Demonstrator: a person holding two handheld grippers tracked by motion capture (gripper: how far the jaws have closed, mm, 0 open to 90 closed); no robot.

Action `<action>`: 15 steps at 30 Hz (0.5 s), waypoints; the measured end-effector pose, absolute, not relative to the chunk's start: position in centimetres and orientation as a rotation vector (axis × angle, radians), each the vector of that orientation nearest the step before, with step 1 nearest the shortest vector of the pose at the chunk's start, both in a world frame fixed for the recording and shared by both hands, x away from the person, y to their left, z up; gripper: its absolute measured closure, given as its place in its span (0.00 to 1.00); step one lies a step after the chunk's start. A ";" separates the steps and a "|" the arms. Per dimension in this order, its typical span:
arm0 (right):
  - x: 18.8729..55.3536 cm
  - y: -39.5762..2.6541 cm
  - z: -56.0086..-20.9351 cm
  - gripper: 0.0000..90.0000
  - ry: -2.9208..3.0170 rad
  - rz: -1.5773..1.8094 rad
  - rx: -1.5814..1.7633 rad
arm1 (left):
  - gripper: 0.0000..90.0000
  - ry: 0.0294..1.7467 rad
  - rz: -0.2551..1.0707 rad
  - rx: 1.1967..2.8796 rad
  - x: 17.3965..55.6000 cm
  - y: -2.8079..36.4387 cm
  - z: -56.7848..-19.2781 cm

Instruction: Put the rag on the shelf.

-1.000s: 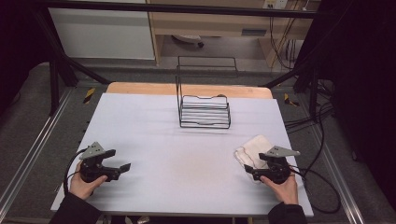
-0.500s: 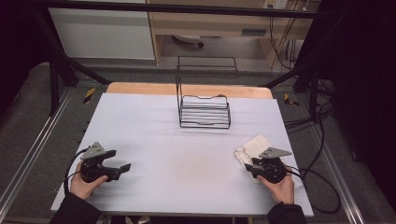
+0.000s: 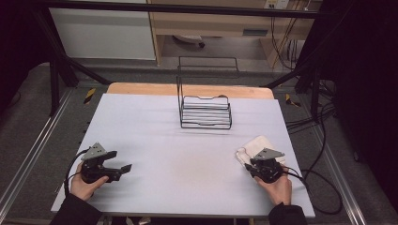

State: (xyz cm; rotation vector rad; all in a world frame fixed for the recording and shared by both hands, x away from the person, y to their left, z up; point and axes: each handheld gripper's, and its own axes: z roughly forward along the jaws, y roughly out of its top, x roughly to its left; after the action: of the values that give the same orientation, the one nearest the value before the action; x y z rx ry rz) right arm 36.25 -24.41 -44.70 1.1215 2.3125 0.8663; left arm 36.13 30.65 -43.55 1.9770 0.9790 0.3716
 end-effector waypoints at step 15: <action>36.4 -24.3 -44.0 0.71 2.298 0.937 1.139 | 0.14 0.985 0.371 1.973 36.2 30.7 -43.5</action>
State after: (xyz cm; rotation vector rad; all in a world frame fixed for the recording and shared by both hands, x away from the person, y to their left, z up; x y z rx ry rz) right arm 36.43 -24.29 -44.04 1.1395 2.2983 0.9370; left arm 36.17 30.73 -43.54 1.9733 0.9853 0.3707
